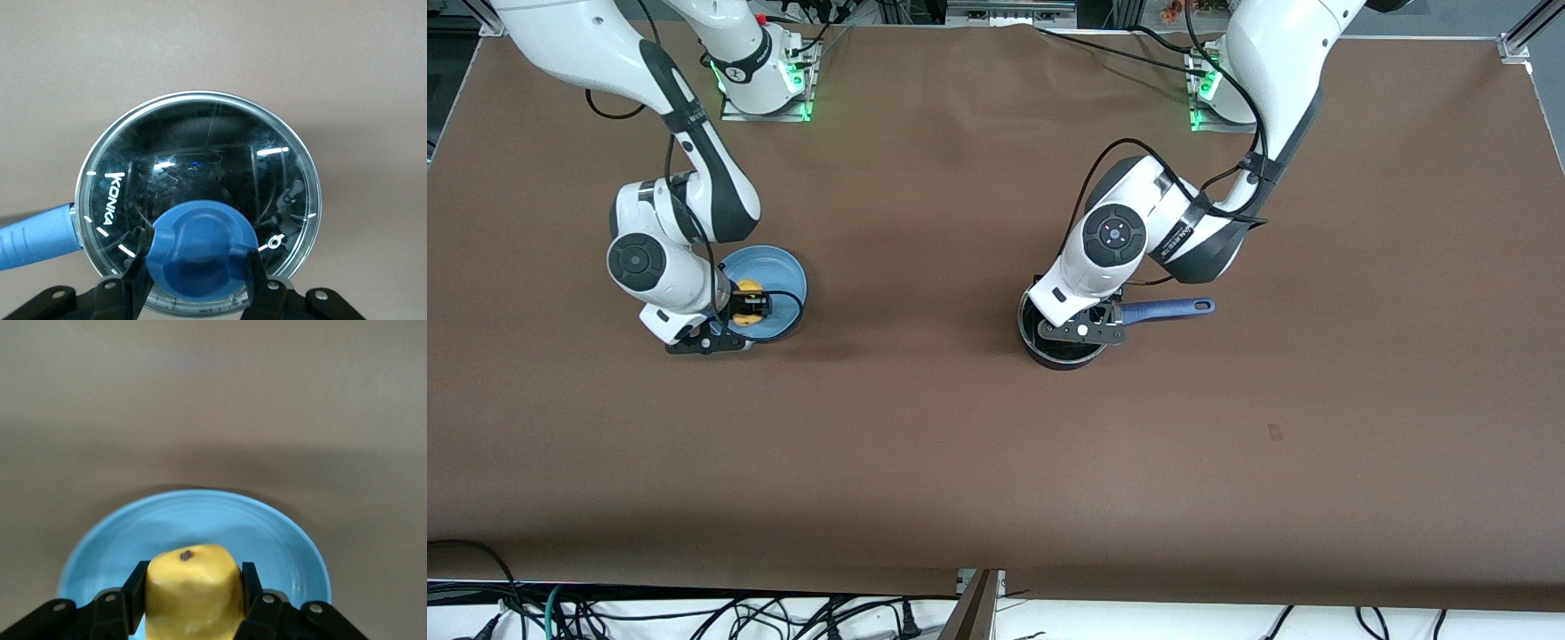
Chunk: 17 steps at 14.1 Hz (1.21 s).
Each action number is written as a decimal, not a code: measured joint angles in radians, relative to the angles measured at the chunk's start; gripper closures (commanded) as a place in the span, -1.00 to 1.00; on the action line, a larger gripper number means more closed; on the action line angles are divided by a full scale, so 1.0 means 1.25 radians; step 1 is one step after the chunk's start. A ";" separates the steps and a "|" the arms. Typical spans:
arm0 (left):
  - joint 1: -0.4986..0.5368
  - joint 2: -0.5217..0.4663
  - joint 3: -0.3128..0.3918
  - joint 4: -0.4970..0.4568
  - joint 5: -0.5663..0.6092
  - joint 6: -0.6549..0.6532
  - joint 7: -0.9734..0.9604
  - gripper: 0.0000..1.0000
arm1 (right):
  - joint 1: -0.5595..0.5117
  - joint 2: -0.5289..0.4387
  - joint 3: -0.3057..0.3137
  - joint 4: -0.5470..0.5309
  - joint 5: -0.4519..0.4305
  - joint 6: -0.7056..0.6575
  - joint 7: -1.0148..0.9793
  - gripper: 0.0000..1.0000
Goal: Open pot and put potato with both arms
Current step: 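Lift the lid off with the left gripper while the right gripper lifts the potato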
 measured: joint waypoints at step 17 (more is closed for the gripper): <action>0.281 -0.075 0.010 0.085 0.000 -0.225 0.406 1.00 | 0.274 0.101 0.100 0.409 0.158 -0.195 0.368 0.91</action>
